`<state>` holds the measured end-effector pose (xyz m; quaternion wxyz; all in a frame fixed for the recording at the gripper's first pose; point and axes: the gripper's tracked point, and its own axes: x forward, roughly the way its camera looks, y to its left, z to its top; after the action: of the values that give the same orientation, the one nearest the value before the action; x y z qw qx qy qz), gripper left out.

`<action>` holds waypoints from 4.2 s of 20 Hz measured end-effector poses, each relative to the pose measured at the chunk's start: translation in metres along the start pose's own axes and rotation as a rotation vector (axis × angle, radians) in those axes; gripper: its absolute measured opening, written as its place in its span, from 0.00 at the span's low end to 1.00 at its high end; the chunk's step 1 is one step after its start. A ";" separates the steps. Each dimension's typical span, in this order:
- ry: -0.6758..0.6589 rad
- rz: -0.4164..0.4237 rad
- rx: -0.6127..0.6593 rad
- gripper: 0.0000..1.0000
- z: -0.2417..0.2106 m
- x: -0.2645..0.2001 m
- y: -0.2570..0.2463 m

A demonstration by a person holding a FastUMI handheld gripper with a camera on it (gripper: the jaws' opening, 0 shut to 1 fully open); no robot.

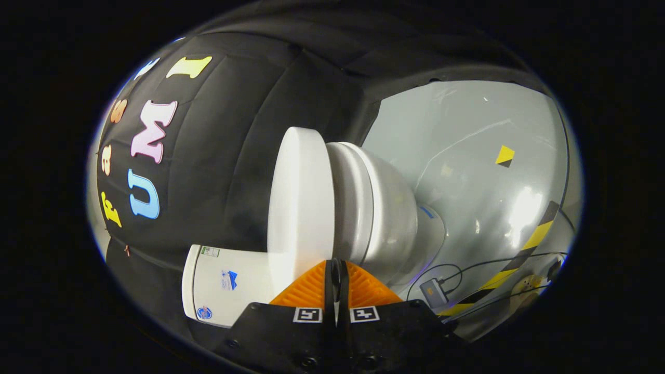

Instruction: Open the toilet lid.

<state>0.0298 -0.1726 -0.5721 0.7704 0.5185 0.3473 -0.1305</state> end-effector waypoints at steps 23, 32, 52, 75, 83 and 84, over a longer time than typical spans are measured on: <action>-0.160 -0.062 -0.895 0.05 -0.052 -0.081 0.219; -0.166 0.032 -1.017 0.05 -0.113 -0.085 0.289; -0.085 0.200 -1.184 0.05 -0.219 -0.067 0.354; -0.103 0.297 -1.269 0.86 -0.239 -0.085 0.380; -0.284 0.388 -1.253 1.00 -0.199 -0.165 0.441; -0.315 0.394 -1.252 1.00 -0.190 -0.178 0.448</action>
<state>0.0756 0.1599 -0.1775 0.9765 0.0027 0.1398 0.1641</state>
